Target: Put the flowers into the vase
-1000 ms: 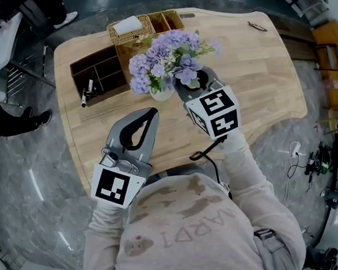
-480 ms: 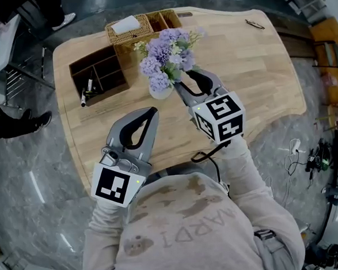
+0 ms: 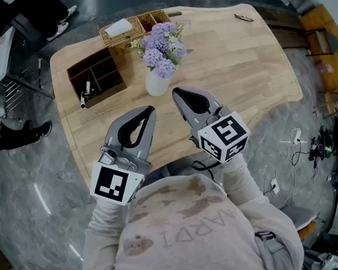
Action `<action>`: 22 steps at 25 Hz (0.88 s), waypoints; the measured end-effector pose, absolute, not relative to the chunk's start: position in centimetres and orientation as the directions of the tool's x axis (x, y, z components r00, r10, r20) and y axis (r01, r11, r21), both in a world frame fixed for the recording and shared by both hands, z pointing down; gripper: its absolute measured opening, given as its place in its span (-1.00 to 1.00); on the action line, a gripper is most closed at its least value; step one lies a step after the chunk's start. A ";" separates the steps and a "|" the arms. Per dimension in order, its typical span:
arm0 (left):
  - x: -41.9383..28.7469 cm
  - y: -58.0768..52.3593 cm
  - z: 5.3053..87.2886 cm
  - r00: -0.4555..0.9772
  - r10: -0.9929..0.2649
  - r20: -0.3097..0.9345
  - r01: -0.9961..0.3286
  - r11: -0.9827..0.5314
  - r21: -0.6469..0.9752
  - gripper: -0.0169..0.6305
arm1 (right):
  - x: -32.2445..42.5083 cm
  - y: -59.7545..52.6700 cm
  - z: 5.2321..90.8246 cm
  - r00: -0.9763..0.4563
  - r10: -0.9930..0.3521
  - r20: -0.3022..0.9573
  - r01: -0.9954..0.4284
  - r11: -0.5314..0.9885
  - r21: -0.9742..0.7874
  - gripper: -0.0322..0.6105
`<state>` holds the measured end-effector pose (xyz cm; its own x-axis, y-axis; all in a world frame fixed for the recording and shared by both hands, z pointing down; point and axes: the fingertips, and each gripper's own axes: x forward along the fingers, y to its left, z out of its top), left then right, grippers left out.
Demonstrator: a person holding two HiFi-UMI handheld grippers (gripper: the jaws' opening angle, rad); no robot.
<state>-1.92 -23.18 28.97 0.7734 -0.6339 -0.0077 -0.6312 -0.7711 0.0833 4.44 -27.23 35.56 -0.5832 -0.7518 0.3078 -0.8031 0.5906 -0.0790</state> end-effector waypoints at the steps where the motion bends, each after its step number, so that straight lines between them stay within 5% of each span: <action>1: -2.0 -22.9 28.9 0.778 -0.628 -0.008 -0.626 -0.776 0.081 -0.95 | 4.0 -26.5 35.1 -0.593 -0.754 0.283 -0.798 0.597 -0.080 -0.82; 12: -3.6 -19.3 28.3 0.799 -0.601 -0.004 -0.600 -0.798 0.052 -0.95 | -0.3 -19.7 29.4 -0.640 -0.765 0.071 -0.768 0.639 -0.048 -0.82; 22: -5.8 -17.4 27.7 0.792 -0.610 0.002 -0.610 -0.792 0.031 -0.95 | -2.3 -16.5 27.5 -0.677 -0.735 0.039 -0.736 0.676 -0.039 -0.82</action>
